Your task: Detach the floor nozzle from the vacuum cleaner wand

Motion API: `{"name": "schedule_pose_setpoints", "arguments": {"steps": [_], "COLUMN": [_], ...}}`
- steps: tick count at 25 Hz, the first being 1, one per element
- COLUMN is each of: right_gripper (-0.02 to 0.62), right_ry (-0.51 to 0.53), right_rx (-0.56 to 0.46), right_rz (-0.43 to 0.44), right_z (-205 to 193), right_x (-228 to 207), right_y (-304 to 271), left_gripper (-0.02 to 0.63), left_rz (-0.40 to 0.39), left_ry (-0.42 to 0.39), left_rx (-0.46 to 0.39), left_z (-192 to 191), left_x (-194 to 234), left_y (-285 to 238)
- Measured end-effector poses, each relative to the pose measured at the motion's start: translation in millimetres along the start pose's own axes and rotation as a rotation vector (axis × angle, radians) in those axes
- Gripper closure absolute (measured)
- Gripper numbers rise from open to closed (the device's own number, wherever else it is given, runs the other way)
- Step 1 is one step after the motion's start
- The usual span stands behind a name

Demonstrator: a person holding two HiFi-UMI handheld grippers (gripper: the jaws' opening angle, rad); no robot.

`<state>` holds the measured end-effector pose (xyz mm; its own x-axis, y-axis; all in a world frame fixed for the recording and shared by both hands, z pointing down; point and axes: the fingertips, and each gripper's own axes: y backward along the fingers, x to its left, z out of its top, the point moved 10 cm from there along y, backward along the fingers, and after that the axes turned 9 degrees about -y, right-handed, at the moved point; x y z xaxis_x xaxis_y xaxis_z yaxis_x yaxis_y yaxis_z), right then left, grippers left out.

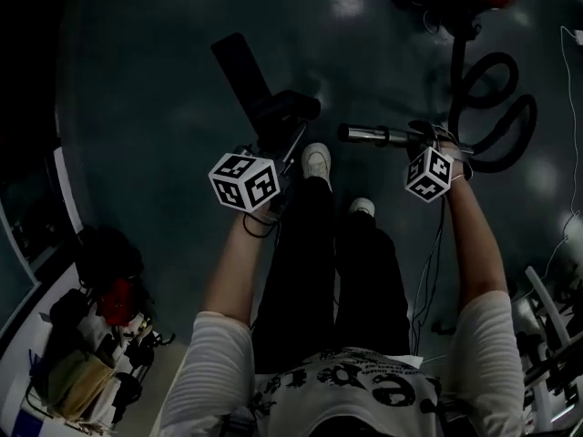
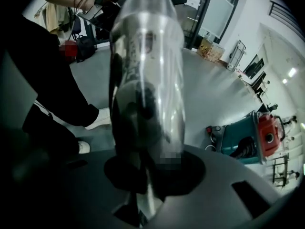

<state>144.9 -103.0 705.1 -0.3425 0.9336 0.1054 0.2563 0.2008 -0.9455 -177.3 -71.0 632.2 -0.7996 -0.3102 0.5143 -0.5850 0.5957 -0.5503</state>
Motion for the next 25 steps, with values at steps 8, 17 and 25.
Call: {"name": "schedule_pose_setpoints", "arguments": {"steps": [8, 17, 25], "right_gripper": [0.506, 0.506, 0.506], "right_ry": [-0.126, -0.049, -0.024], "right_rx": [0.056, 0.206, 0.303], "right_rz": [0.081, 0.102, 0.129], "right_z": [-26.0, -58.6, -80.9], "right_x": [-31.2, -8.5, -6.9], "right_y": [-151.4, -282.9, -329.5], "left_gripper": [0.499, 0.499, 0.497], "left_rz": [-0.074, -0.037, -0.033], "left_ry": [0.074, 0.136, 0.232], "left_rx": [0.071, 0.188, 0.279], "left_z": [-100.1, -190.4, -234.3], "left_x": [132.7, 223.4, 245.4], "left_y": [-120.5, -207.1, -242.9]}}
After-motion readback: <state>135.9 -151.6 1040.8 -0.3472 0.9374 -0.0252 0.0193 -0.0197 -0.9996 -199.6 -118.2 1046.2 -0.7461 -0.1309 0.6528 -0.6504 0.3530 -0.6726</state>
